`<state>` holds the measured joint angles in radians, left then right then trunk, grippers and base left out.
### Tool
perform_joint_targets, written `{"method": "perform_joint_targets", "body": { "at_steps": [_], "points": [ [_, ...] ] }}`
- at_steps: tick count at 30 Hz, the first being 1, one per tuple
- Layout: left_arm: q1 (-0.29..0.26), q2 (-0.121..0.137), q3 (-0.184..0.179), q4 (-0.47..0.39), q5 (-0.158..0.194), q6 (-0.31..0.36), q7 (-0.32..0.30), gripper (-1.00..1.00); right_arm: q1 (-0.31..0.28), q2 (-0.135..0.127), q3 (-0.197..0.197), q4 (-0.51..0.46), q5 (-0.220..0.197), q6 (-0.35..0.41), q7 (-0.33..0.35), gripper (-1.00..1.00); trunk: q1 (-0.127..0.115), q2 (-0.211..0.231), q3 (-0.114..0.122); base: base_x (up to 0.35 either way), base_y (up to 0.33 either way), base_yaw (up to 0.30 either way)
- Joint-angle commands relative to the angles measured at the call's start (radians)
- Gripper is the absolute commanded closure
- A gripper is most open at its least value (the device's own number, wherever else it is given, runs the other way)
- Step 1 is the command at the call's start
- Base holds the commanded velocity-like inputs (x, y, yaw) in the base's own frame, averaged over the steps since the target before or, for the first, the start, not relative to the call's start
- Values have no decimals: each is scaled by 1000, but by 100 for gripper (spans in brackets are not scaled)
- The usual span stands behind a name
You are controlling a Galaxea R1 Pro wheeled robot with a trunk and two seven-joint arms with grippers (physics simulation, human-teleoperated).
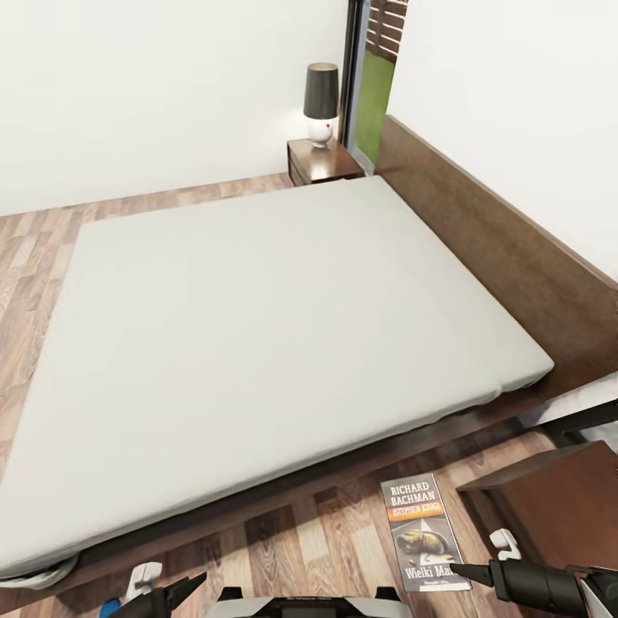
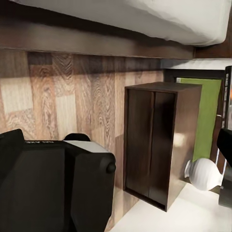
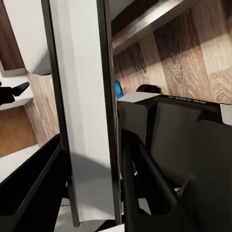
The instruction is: In the bedroom, move the book from the bed onto either nightstand, and place the two sandals side by side next to the bed.
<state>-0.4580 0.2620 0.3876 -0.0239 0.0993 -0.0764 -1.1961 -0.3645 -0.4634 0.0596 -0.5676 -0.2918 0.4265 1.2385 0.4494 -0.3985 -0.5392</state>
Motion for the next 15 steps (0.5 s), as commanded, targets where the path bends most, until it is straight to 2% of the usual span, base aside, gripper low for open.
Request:
{"method": "perform_joint_targets", "body": {
  "at_steps": [1,15],
  "points": [
    [-1,0,-9,1,10,-8,-2,-100,-1,-1,6,0,-10,9,-1,100,1,-2,0,0,0,-64],
    [-1,0,-9,2,10,-8,-1,-100,-1,-1,6,0,-10,9,0,100,1,-2,23,0,0,-63]
  ]
}}
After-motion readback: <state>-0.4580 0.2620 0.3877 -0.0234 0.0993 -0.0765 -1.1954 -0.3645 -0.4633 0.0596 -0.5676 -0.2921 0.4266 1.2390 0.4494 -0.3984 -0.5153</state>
